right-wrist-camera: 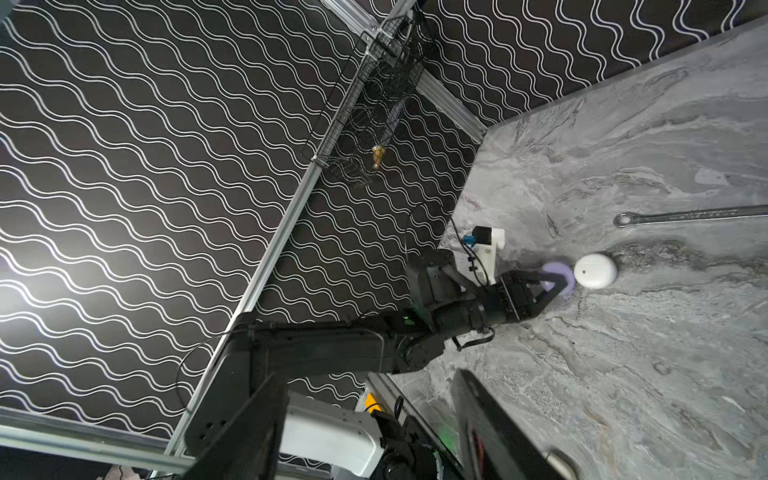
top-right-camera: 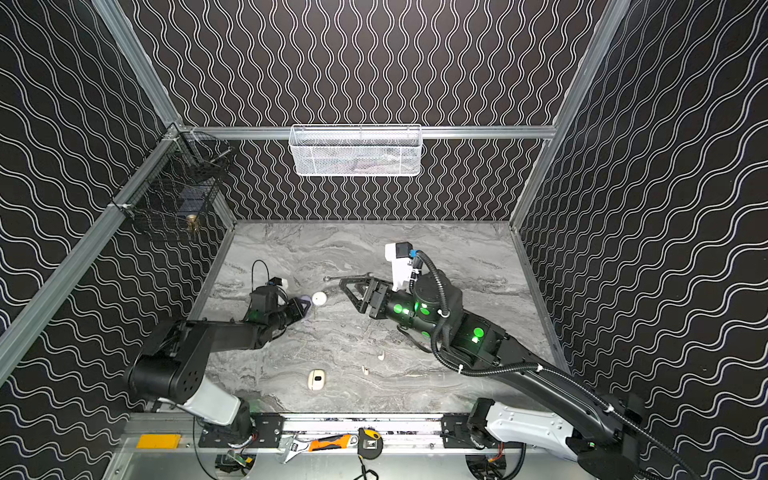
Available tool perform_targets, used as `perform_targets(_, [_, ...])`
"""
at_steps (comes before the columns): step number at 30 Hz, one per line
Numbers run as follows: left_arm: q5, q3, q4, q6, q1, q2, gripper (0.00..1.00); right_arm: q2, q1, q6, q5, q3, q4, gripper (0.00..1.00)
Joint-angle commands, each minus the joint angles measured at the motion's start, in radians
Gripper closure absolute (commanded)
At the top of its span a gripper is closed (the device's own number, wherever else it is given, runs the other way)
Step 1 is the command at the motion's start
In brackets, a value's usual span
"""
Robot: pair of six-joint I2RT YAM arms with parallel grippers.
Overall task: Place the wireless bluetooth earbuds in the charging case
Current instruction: 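Set the closed case down with the left gripper while the right withdraws, then lower the right gripper over the cream earbud case while the left rises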
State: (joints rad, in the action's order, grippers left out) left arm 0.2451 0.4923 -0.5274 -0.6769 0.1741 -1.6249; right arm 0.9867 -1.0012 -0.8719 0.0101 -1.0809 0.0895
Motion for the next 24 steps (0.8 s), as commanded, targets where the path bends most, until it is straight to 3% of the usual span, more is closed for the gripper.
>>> perform_targets(1, [-0.039, 0.012, 0.119, -0.002, -0.007, -0.043, 0.94, -0.051, 0.007, 0.048, -0.061, 0.035, 0.012, 0.29])
perform_targets(6, [-0.090, 0.033, 0.207, 0.039, -0.007, -0.002, 0.44, -0.071, 0.020, 0.157, -0.135, 0.119, 0.097, 0.31])
perform_targets(8, [-0.120, 0.037, 0.258, 0.053, -0.010, 0.042, 0.29, -0.057, 0.020, 0.214, -0.144, 0.152, 0.118, 0.32])
perform_targets(11, [-0.133, 0.048, 0.354, 0.082, -0.016, 0.135, 0.15, -0.016, 0.018, 0.260, -0.133, 0.182, 0.160, 0.34])
perform_targets(14, [-0.161, 0.055, 0.475, 0.112, -0.016, 0.274, 0.07, 0.038, -0.010, 0.285, -0.154, 0.205, 0.183, 0.34])
perform_targets(17, [-0.198, 0.076, 0.622, 0.139, -0.016, 0.416, 0.05, 0.114, -0.096, 0.307, -0.221, 0.207, 0.194, 0.27])
perform_targets(21, [-0.302, 0.115, 0.825, 0.155, -0.016, 0.592, 0.02, 0.287, -0.231, 0.270, -0.356, 0.104, 0.311, 0.22])
perform_targets(24, [-0.412, 0.107, 0.927, 0.178, -0.016, 0.730, 0.02, 0.421, -0.299, 0.227, -0.341, 0.005, 0.362, 0.22])
